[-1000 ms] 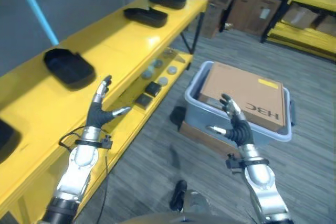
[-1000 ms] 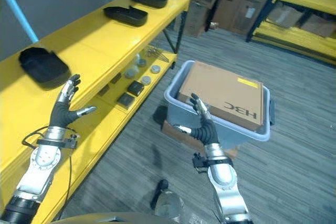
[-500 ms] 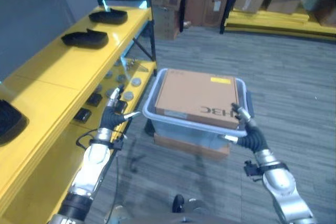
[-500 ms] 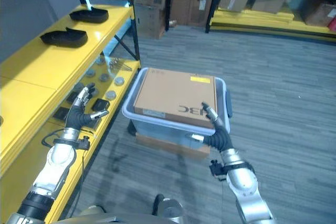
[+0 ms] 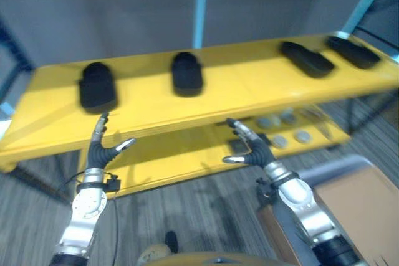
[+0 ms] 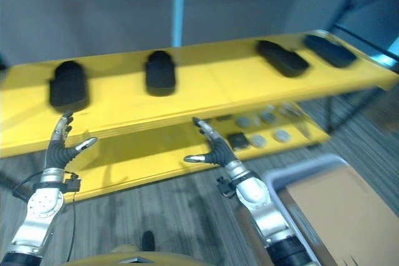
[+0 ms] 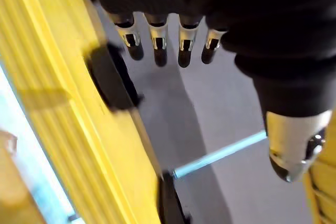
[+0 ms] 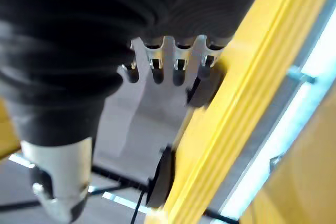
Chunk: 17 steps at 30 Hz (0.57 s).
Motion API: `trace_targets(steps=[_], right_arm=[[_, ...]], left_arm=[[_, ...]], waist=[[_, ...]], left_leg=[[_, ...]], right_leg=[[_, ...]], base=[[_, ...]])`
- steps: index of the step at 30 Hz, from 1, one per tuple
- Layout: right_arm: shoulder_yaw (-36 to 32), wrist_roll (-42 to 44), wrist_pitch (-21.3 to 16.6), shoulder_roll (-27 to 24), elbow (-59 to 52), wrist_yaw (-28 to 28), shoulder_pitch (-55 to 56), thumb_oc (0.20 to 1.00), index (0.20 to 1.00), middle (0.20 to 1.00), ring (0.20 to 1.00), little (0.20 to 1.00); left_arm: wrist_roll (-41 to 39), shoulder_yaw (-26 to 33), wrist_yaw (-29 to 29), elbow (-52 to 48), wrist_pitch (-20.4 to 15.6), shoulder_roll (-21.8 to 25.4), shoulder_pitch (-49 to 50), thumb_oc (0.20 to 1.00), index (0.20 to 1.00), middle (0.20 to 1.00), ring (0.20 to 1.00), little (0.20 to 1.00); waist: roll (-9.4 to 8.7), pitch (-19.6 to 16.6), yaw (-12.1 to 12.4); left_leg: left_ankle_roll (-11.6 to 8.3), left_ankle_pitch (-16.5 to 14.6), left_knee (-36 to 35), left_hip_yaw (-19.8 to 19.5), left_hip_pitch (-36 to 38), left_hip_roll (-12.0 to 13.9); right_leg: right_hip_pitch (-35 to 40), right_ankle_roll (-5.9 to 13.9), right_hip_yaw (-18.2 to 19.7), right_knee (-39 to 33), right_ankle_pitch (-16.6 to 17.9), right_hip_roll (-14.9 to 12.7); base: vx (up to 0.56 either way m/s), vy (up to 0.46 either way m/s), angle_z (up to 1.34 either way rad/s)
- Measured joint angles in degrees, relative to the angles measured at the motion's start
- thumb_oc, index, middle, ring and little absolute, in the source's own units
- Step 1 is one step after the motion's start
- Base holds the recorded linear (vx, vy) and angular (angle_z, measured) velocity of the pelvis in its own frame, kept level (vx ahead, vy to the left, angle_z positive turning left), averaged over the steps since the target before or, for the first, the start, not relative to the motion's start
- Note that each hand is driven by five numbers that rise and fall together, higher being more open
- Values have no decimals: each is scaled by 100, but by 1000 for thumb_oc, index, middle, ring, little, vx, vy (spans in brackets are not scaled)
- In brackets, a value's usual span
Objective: Move parts from the plastic box to the shelf.
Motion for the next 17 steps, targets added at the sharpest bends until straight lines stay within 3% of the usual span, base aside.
trace_targets(steps=[2, 5, 6, 7, 11, 13, 17], right_arm=[[13, -16, 1, 172, 103, 14, -215, 1000, 1000, 1000, 1000, 1000], [-212, -128, -1, 104, 98, -36, -139, 1000, 1000, 1000, 1000, 1000], [-324, -214, 1, 91, 154, -65, -23, 1000, 1000, 1000, 1000, 1000], [-629, -345, 29, 95, 360, -170, 329, 1000, 1000, 1000, 1000, 1000], [-994, -349, 74, 157, 490, -300, 962, 1000, 1000, 1000, 1000, 1000], [-1137, -349, 107, 179, 1236, -426, 1102, 1000, 1000, 1000, 1000, 1000], [-1108, -346, 156, 222, 2105, -528, 961, 1000, 1000, 1000, 1000, 1000]], left_arm=[[3, 86, 113, -87, 18, 50, 30, 1000, 1000, 1000, 1000, 1000], [1, -28, 160, -39, 17, -10, -259, 1000, 1000, 1000, 1000, 1000], [-5, -167, 208, 116, 4, 50, -503, 1000, 1000, 1000, 1000, 1000], [-1, -501, 191, 582, 13, 196, -1091, 1000, 1000, 1000, 1000, 1000], [121, -550, 121, 556, 29, 213, -937, 1000, 1000, 1000, 1000, 1000], [207, -566, 104, 647, 92, 141, -627, 1000, 1000, 1000, 1000, 1000], [212, -682, 53, 1372, 227, 39, -630, 1000, 1000, 1000, 1000, 1000]], waist=[[6, 54, 128], [212, 252, -328], [226, 318, -518], [202, 455, -809], [104, 521, -1069], [132, 506, -1072], [93, 485, -1136]], left_leg=[[167, 45, -45, -301, -1, -168], [250, 57, -94, -996, 10, -255], [265, 63, -127, -1163, 11, -322], [200, 118, -255, -1448, 122, -441], [190, 127, -402, -1301, 394, -594], [228, 15, -397, -1216, 556, -573], [154, -31, -372, -1163, 612, -492]], right_leg=[[41, -21, 30, -17, -7, -89], [-338, 145, 1579, 4, -233, 176], [-691, 315, 3210, 20, -343, 448], [-1128, 344, 5095, 75, -372, 838], [-1597, -26, 4778, -167, 171, 806], [-1414, 28, 4481, -283, 328, 714], [-1065, 130, 4321, -1040, 854, 740]], base=[[122, 116, 75], [155, 181, 107], [112, 105, 149], [75, 39, 134], [65, -51, 46], [47, -72, -11], [8, -62, -18]])
